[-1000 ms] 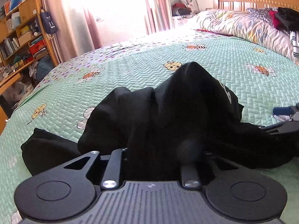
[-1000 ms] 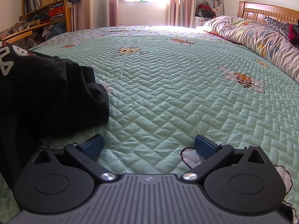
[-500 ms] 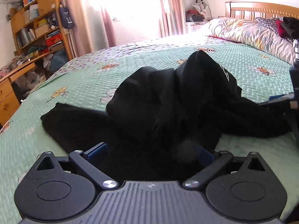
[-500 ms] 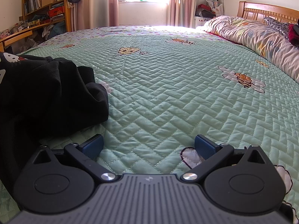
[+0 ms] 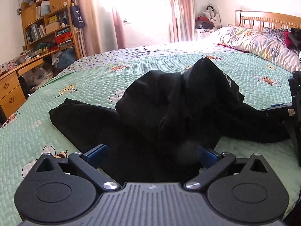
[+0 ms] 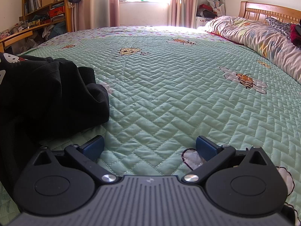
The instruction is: Fold clothes
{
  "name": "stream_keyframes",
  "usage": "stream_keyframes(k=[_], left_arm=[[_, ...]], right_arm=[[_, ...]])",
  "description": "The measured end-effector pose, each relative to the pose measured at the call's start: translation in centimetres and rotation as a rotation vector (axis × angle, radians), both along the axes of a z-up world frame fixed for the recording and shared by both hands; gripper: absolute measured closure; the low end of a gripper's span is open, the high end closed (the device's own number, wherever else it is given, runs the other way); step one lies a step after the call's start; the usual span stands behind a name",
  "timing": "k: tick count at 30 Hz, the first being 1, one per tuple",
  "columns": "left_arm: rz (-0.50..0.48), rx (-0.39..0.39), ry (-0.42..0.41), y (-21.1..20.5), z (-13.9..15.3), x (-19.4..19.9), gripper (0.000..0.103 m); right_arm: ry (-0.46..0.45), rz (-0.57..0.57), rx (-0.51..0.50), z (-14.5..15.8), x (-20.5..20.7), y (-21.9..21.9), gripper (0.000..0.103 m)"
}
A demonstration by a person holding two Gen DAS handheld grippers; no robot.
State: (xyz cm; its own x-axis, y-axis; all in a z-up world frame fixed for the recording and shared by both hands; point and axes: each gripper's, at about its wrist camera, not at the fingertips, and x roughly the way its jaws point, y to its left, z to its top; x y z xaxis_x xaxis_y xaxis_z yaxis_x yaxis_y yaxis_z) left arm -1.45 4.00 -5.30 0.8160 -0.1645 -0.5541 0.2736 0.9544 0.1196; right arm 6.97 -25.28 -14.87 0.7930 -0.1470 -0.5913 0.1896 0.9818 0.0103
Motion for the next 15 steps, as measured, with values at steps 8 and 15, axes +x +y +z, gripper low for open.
stream_keyframes(k=[8, 15], left_arm=[[0.030, -0.033, 0.006, 0.3, -0.1, -1.3, 0.002], [0.008, -0.026, 0.017, 0.4, -0.8, -2.7, 0.002]], right_arm=[[0.000, 0.000, 0.000, 0.0, 0.0, 0.0, 0.000], [0.002, -0.006, -0.018, 0.0, 0.1, 0.3, 0.000]])
